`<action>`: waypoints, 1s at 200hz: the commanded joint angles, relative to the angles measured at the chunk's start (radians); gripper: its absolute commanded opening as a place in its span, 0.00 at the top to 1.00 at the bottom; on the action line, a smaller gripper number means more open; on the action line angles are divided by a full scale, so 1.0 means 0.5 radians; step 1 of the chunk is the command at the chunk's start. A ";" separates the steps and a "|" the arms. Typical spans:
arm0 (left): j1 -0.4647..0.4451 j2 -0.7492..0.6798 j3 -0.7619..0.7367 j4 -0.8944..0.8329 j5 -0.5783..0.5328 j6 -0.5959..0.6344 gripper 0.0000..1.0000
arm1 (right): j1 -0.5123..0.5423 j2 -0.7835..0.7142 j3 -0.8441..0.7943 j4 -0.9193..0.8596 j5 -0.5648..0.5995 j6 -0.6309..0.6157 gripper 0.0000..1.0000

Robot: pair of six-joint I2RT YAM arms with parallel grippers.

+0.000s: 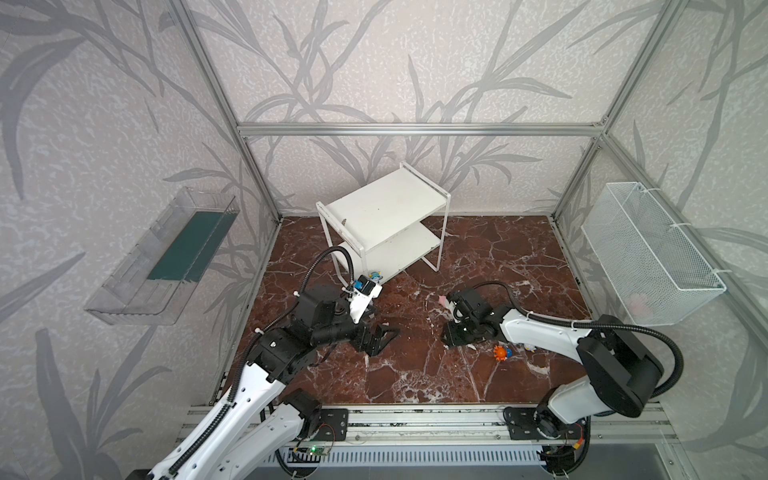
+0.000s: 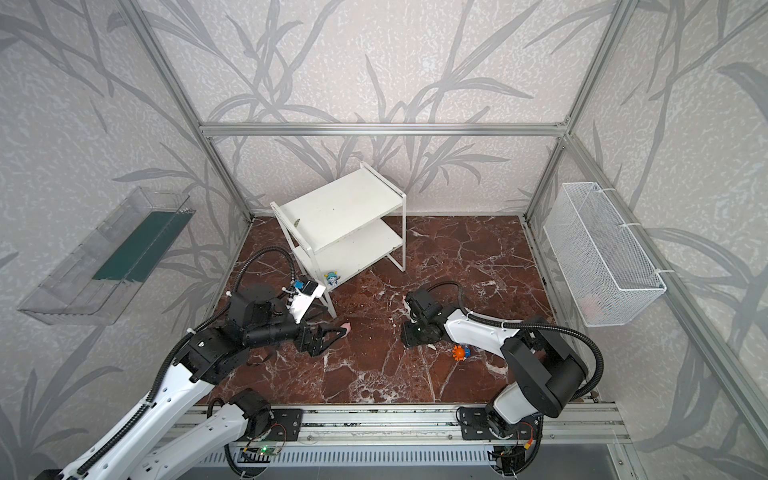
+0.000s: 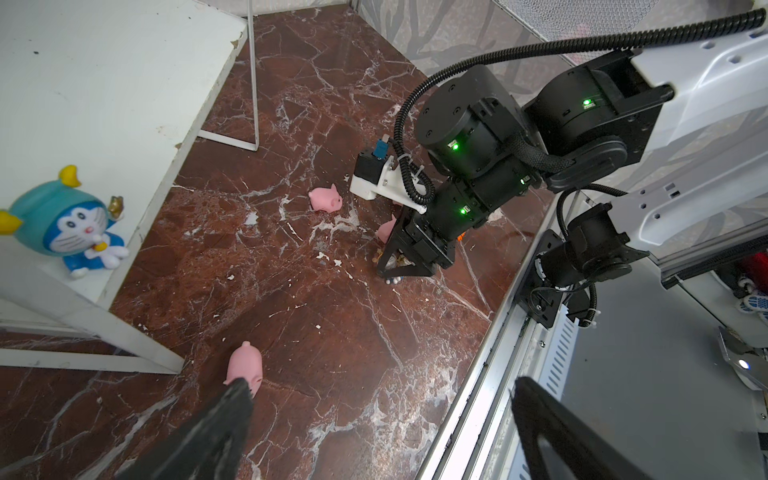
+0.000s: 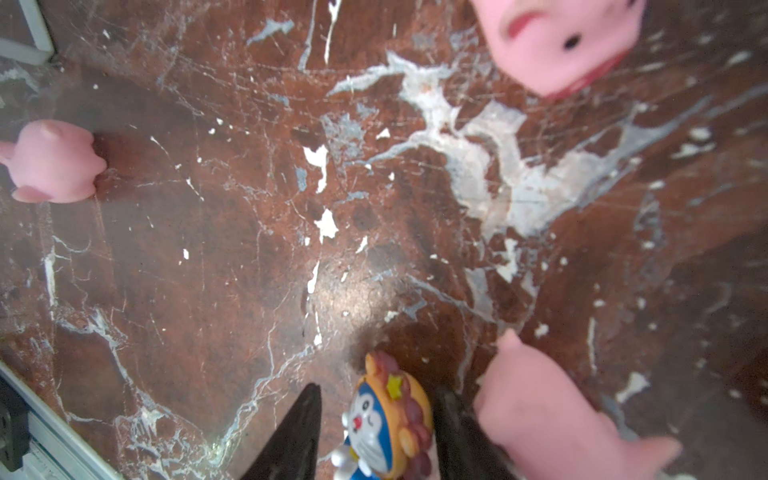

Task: Place and organize the plastic toys onto the shelf
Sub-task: 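Lower the right gripper and grasp the lion-maned Doraemon figurine, then carry the lion-maned Doraemon figurine with the right gripper onto the lower shelf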

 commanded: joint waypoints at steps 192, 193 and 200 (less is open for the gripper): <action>-0.011 0.013 0.013 -0.033 -0.134 0.067 0.01 | -0.012 -0.319 -0.203 1.522 -0.660 -0.966 0.76; -0.010 0.011 0.014 -0.036 -0.138 0.067 0.01 | -0.012 -0.317 -0.203 1.532 -0.659 -0.971 0.76; -0.010 0.010 0.016 -0.045 -0.179 0.070 0.01 | -0.015 -0.299 -0.190 1.592 -0.658 -0.998 0.76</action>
